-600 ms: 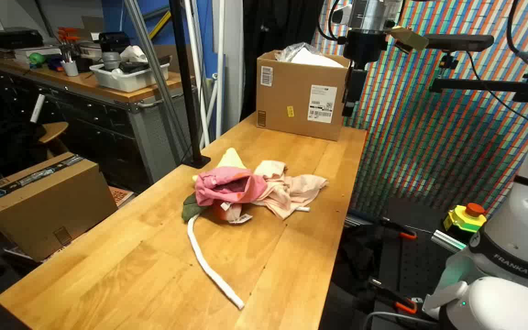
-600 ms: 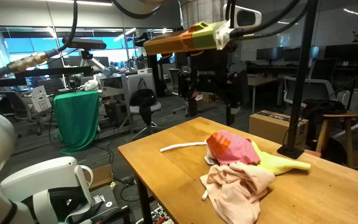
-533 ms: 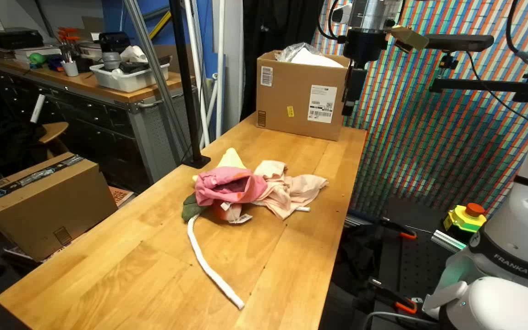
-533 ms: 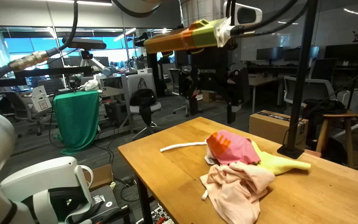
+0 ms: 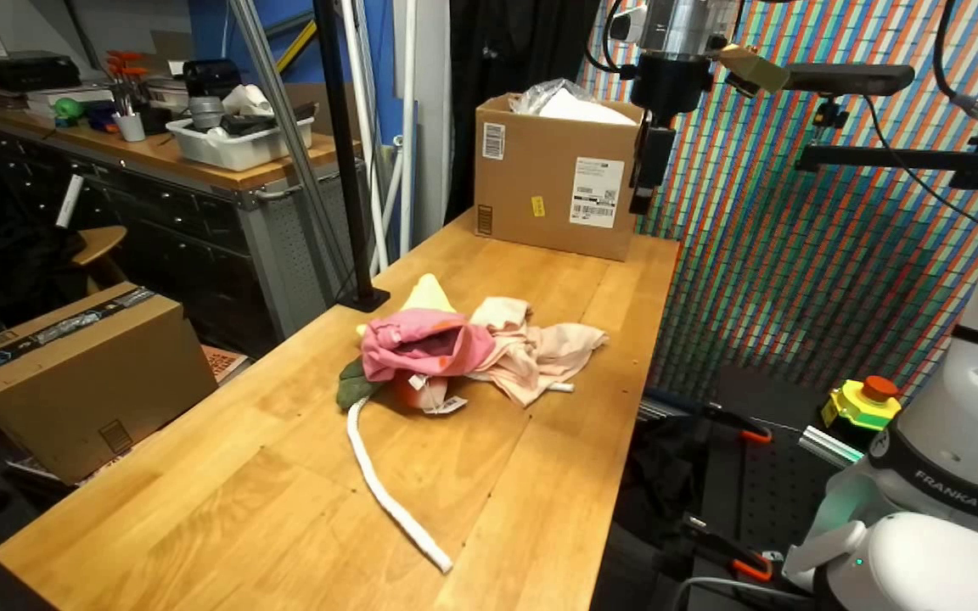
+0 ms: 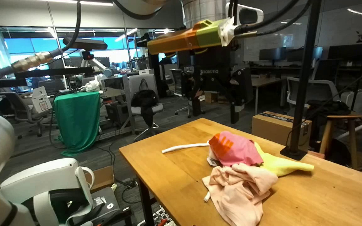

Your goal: Spread the clothes and the objects across on the table

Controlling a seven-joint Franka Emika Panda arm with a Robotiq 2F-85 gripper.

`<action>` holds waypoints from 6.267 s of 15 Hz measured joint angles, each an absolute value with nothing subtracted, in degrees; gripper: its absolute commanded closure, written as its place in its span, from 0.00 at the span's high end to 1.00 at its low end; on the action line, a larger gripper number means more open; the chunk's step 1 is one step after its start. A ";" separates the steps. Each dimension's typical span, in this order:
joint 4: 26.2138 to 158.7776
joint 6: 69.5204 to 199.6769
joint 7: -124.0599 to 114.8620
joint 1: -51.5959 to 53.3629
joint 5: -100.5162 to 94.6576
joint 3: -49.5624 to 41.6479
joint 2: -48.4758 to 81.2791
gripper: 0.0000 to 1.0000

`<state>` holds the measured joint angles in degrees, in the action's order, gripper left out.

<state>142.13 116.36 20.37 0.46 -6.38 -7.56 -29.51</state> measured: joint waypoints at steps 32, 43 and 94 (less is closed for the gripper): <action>120.65 127.89 32.23 5.36 -8.38 4.56 6.31 1.00; 118.83 127.73 35.47 5.41 -6.43 9.05 12.84 1.00; 116.48 140.09 12.63 6.26 -30.77 4.31 11.42 0.02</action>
